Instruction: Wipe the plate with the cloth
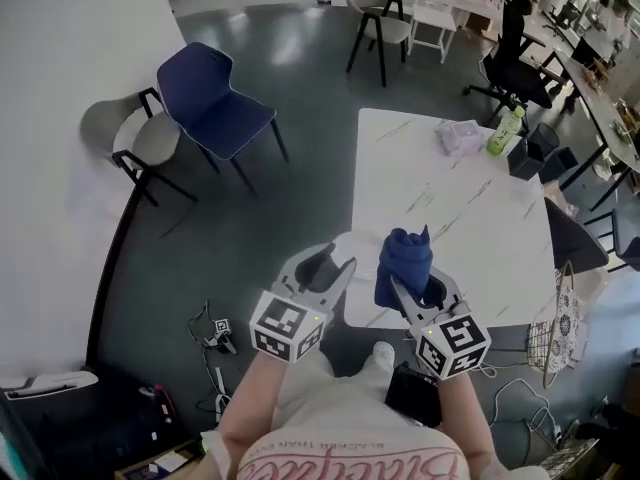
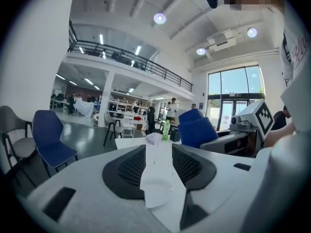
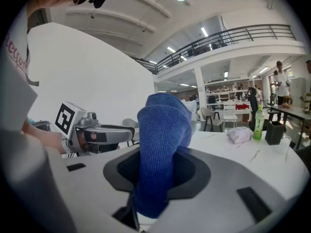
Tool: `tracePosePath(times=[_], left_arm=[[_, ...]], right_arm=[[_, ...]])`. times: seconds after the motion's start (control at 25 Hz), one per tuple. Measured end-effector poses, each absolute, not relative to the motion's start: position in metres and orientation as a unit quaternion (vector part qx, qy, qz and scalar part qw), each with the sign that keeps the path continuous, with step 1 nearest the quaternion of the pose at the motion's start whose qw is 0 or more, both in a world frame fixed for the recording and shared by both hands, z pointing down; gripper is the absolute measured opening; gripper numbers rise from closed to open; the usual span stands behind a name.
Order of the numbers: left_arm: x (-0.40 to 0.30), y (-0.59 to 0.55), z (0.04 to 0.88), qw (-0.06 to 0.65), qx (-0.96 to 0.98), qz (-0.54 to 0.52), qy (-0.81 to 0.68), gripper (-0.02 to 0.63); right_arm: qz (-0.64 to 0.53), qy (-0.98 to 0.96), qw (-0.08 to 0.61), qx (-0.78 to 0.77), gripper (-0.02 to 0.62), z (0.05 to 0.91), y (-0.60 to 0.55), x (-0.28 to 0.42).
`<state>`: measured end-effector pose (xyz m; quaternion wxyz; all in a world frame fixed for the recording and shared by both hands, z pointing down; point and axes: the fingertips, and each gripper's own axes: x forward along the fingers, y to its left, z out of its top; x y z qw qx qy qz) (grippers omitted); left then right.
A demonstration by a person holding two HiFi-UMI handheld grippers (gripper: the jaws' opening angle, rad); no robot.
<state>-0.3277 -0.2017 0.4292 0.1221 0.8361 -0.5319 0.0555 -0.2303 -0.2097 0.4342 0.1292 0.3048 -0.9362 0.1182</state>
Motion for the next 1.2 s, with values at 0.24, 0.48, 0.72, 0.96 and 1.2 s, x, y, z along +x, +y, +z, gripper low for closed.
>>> tracePosePath(times=[0.24, 0.48, 0.72, 0.96, 1.2], left_arm=[[-0.353, -0.214, 0.464, 0.169, 0.861, 0.095, -0.471, 0.222], [-0.366, -0.226, 0.485, 0.186, 0.879, 0.112, -0.426, 0.222], [-0.365, -0.240, 0.508, 0.221, 0.882, 0.113, -0.400, 0.222], [-0.369, -0.256, 0.543, 0.268, 0.863, 0.128, -0.409, 0.221], [-0.375, -0.269, 0.590, 0.331, 0.834, 0.147, -0.416, 0.221]], right_arm=[[0.130, -0.914, 0.131, 0.362, 0.121, 0.443, -0.213, -0.256], [0.138, -0.890, 0.141, 0.411, 0.121, 0.454, -0.212, -0.266], [0.141, -0.875, 0.154, 0.437, 0.121, 0.467, -0.218, -0.259], [0.157, -0.865, 0.158, 0.450, 0.121, 0.475, -0.230, -0.245], [0.176, -0.866, 0.175, 0.434, 0.121, 0.492, -0.242, -0.240]])
